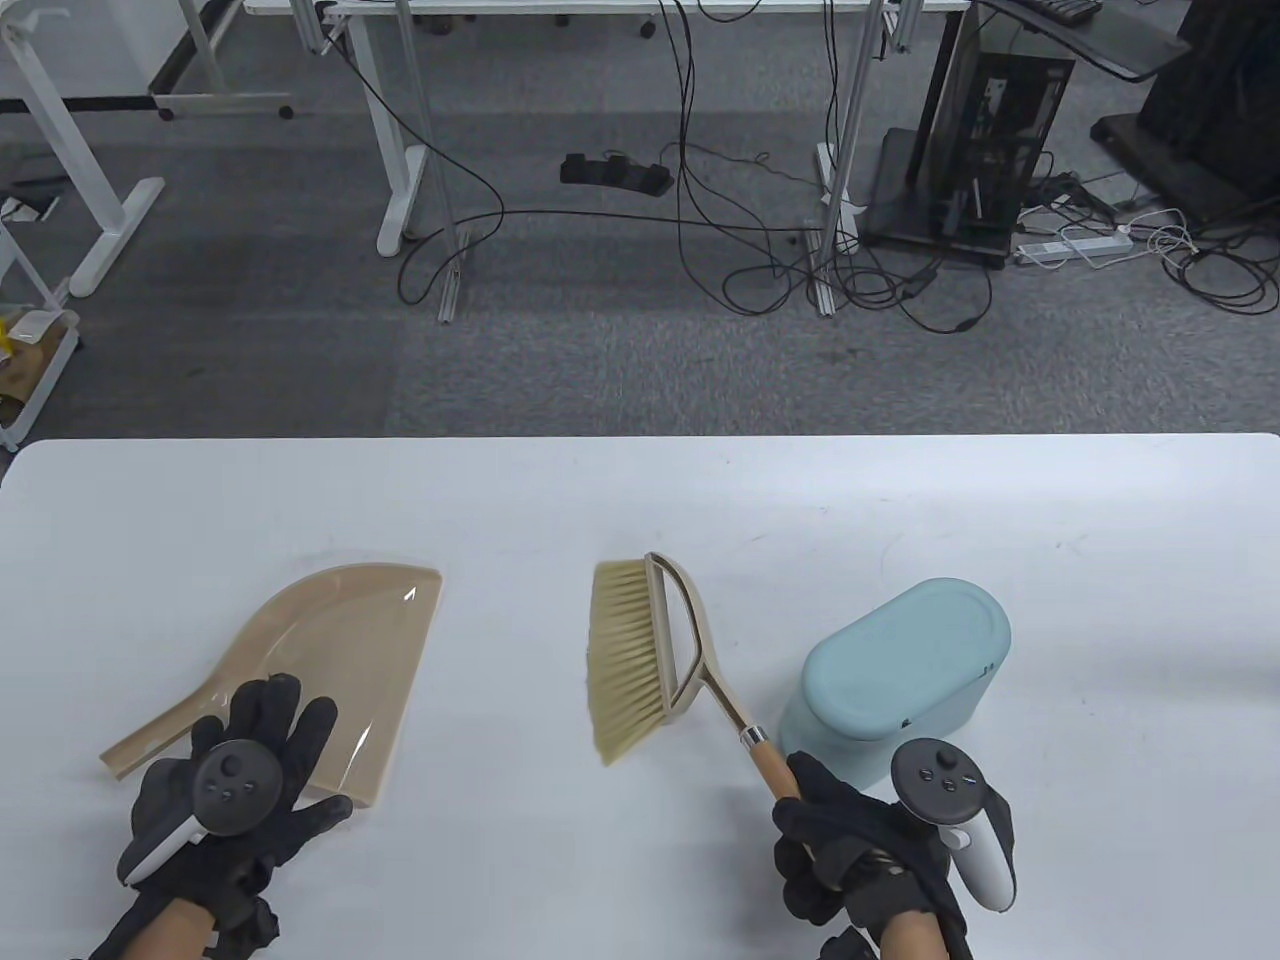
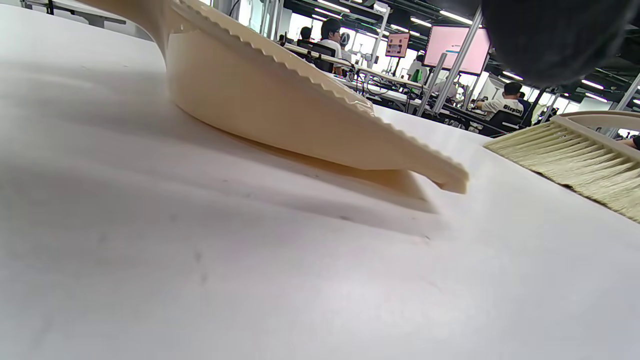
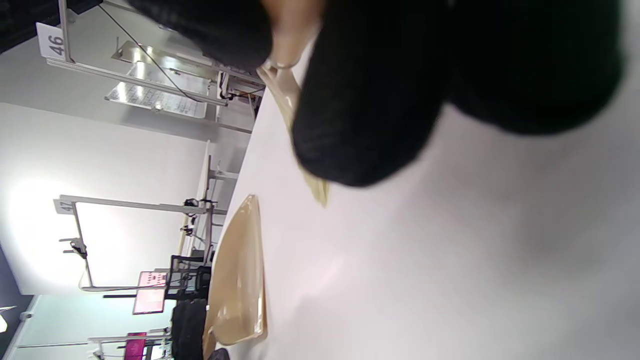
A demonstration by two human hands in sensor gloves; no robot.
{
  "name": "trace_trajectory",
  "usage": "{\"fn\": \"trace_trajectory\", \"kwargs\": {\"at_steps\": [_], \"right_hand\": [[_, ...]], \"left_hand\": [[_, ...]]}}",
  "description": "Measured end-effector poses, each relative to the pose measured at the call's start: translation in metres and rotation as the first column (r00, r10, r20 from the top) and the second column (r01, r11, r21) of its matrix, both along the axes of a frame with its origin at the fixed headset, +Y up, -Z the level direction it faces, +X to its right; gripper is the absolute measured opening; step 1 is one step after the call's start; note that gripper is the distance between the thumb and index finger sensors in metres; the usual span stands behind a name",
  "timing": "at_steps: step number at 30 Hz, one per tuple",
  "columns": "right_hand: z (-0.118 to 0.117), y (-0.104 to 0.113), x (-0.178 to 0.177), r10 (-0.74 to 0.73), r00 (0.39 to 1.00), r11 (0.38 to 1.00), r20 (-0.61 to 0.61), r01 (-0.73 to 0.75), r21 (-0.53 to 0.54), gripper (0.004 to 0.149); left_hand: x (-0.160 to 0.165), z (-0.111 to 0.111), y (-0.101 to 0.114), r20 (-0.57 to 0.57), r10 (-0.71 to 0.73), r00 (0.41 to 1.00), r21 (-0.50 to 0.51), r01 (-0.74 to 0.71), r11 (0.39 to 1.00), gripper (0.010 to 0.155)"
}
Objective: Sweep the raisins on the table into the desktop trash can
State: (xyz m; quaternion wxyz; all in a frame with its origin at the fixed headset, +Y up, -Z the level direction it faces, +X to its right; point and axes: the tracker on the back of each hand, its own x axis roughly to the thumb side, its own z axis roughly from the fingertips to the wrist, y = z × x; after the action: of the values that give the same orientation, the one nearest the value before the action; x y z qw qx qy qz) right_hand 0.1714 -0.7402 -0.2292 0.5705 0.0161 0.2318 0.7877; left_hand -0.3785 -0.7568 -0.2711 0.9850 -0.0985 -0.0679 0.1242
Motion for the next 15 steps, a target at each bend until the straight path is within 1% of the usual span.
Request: {"fn": "trace_trajectory", "kwargs": {"at_steps": [1,2,3,4,5,7,8,10,12,14,15], "right_hand": [[0.0,-0.001,-0.003,-0.103,0.995,0.995,-0.01,0.103,-0.002,0.073],[0.001,-0.002,-0.008,-0.256,0.967,0.966,0.01,0.257,-0.024,0.072],[0.001,-0.002,-0.013,-0.338,0.94,0.94,0.049,0.34,-0.037,0.072],[0.0,-0.002,-0.019,-0.378,0.923,0.924,0.073,0.381,-0.04,0.072],[-0.003,-0.003,-0.03,-0.412,0.908,0.909,0.075,0.416,-0.036,0.072],[-0.011,-0.003,-0.048,-0.422,0.903,0.903,0.086,0.427,-0.053,0.073],[-0.014,-0.004,-0.054,-0.435,0.894,0.894,0.108,0.443,-0.07,0.073],[-0.021,-0.007,-0.068,-0.467,0.863,0.863,0.194,0.492,-0.112,0.073],[-0.022,-0.009,-0.071,-0.482,0.841,0.844,0.244,0.521,-0.129,0.073],[-0.017,-0.01,-0.066,-0.517,0.823,0.821,0.236,0.555,-0.136,0.073],[-0.013,-0.009,-0.061,-0.524,0.82,0.812,0.229,0.563,-0.156,0.073]], "left_hand": [[0.0,0.0,0.0,-0.002,0.002,1.0,0.0,-0.002,1.0,0.088],[-0.001,0.0,0.0,-0.005,0.006,1.0,0.0,-0.006,1.0,0.087],[-0.001,-0.001,0.0,-0.006,0.01,1.0,0.001,-0.01,1.0,0.088],[-0.001,-0.001,0.0,-0.008,0.012,1.0,0.001,-0.012,1.0,0.088],[-0.002,-0.001,0.0,-0.01,0.013,1.0,-0.001,-0.013,1.0,0.087],[-0.002,-0.001,0.0,-0.011,0.013,1.0,-0.004,-0.013,1.0,0.087],[-0.002,-0.001,0.0,-0.01,0.014,1.0,-0.003,-0.014,1.0,0.087],[-0.003,0.001,0.002,-0.01,0.022,1.0,0.006,-0.022,1.0,0.087],[-0.003,0.001,0.004,-0.009,0.033,0.999,0.013,-0.033,0.999,0.087],[-0.004,0.001,0.005,-0.011,0.041,0.999,0.025,-0.04,0.999,0.087],[-0.005,0.001,0.005,-0.013,0.045,0.999,0.029,-0.045,0.999,0.088]]}}
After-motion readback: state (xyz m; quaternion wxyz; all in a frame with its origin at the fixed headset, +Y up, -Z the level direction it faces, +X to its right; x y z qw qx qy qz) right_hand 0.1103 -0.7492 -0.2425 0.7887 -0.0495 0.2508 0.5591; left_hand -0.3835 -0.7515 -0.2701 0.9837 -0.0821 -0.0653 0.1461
